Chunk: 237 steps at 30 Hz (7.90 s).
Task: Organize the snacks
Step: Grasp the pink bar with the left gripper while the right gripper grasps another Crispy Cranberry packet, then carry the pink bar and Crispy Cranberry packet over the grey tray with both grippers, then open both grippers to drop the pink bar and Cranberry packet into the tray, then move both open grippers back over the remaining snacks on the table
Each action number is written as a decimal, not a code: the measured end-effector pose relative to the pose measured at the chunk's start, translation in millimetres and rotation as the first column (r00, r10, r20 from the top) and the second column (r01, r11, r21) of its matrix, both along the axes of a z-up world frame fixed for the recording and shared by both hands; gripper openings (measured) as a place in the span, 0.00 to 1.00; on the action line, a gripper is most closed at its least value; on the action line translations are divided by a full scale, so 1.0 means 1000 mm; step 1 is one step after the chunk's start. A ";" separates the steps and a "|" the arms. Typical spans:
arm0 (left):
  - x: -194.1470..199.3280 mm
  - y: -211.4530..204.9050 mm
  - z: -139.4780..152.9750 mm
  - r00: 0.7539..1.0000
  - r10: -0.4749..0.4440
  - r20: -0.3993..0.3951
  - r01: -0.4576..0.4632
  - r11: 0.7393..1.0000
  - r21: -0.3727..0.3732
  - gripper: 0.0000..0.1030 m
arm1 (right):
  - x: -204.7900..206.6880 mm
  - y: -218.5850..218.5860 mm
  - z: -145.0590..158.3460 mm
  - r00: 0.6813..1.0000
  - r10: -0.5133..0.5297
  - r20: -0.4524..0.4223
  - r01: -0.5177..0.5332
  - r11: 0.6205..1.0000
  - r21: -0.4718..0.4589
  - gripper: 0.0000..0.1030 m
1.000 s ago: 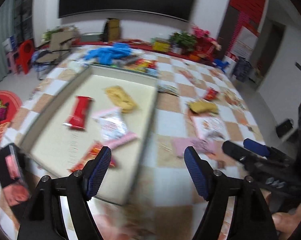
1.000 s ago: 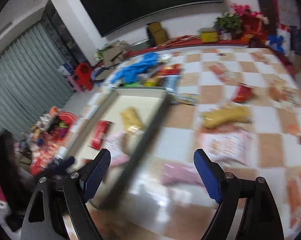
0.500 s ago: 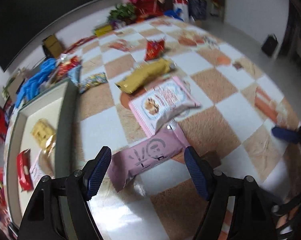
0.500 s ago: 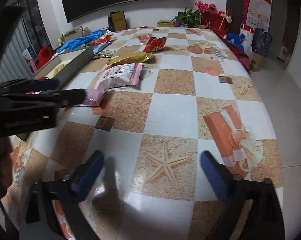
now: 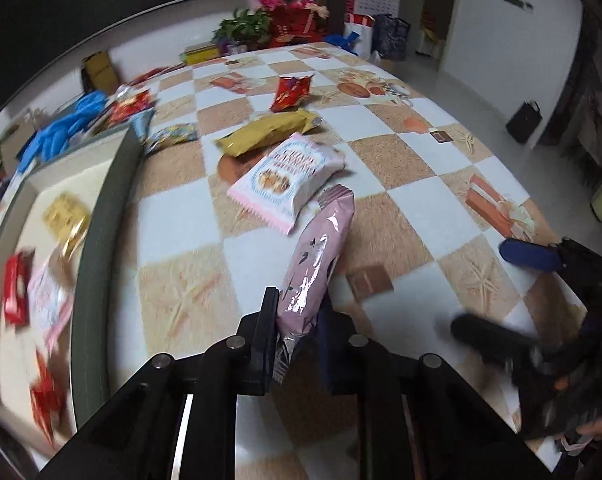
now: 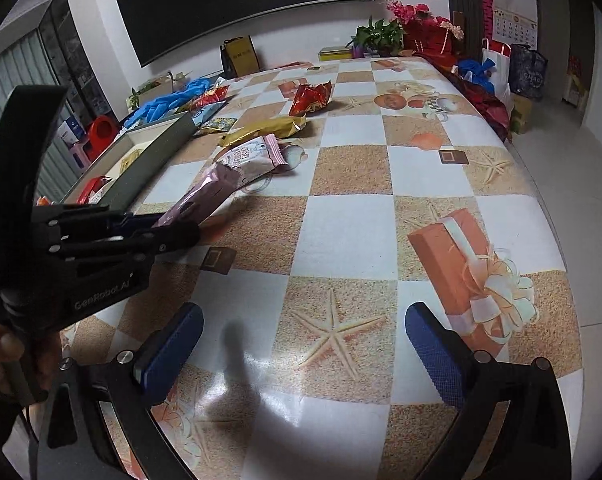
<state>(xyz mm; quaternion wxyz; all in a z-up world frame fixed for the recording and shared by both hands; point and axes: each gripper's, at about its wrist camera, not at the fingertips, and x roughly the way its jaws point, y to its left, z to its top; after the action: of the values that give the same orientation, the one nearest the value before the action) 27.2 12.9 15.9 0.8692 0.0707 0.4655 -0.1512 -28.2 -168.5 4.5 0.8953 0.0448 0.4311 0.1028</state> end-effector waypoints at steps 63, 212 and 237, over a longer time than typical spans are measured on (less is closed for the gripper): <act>-0.017 0.038 -0.008 0.963 0.254 0.089 -0.253 0.967 -0.016 0.18 | 0.021 0.066 -0.004 0.998 0.050 0.027 -0.044 0.982 -0.182 0.42; -0.015 0.016 -0.014 0.985 0.172 0.034 -0.171 0.985 -0.011 0.89 | 0.051 0.021 -0.012 0.999 0.027 -0.038 -0.034 0.979 -0.203 1.00; -0.015 0.015 -0.017 0.987 0.160 0.011 -0.160 0.987 -0.007 1.00 | 0.065 0.010 -0.004 0.995 -0.023 -0.102 0.011 0.994 -0.110 1.00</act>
<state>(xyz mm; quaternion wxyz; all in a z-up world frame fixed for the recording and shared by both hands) 12.0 27.7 -1.2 0.8814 0.0314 0.4641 -0.0821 36.7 -158.5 0.0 0.8739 0.0046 0.4812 0.0689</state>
